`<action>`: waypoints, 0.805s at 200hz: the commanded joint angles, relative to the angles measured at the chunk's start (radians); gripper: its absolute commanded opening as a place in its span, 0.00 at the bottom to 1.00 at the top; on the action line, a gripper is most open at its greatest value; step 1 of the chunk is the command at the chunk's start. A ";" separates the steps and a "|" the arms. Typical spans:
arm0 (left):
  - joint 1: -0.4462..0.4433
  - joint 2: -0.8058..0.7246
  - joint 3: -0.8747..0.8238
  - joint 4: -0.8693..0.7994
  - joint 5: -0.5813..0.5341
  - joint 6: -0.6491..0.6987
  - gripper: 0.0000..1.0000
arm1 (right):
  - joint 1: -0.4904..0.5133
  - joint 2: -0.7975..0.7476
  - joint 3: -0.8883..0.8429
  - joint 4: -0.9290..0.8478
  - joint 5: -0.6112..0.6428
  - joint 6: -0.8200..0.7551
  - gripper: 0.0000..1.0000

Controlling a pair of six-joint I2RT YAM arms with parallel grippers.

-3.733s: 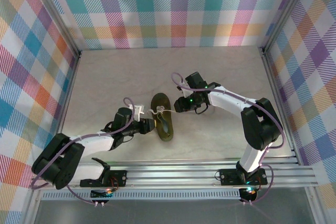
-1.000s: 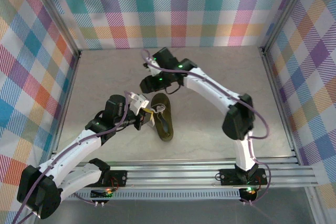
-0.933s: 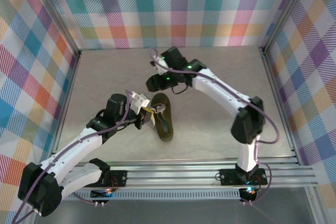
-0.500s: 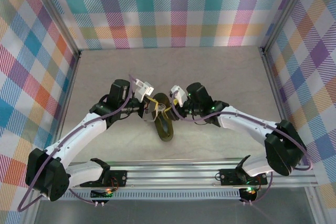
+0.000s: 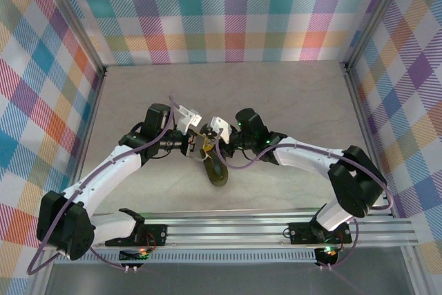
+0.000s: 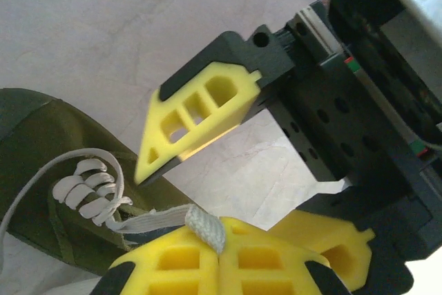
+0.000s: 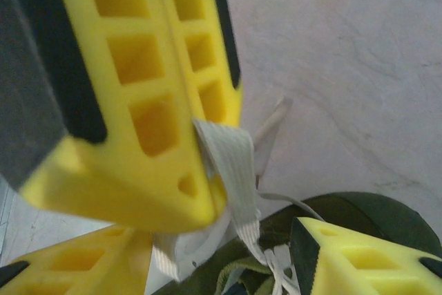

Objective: Tie the shoes

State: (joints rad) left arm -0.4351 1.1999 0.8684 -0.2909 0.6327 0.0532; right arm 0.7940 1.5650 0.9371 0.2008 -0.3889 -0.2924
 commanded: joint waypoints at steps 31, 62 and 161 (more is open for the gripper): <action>0.016 0.027 0.062 -0.059 0.056 0.020 0.00 | 0.010 0.052 0.078 0.000 -0.061 -0.056 0.38; 0.032 0.016 0.061 -0.055 0.013 0.011 0.05 | 0.008 0.052 0.079 -0.013 -0.036 -0.023 0.00; 0.223 0.160 0.147 -0.265 -0.368 -0.289 0.49 | -0.001 0.072 0.118 -0.142 -0.012 0.030 0.00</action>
State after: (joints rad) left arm -0.2832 1.2259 0.9413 -0.3904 0.3641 -0.1188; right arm 0.7979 1.6176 1.0107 0.1127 -0.4000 -0.2806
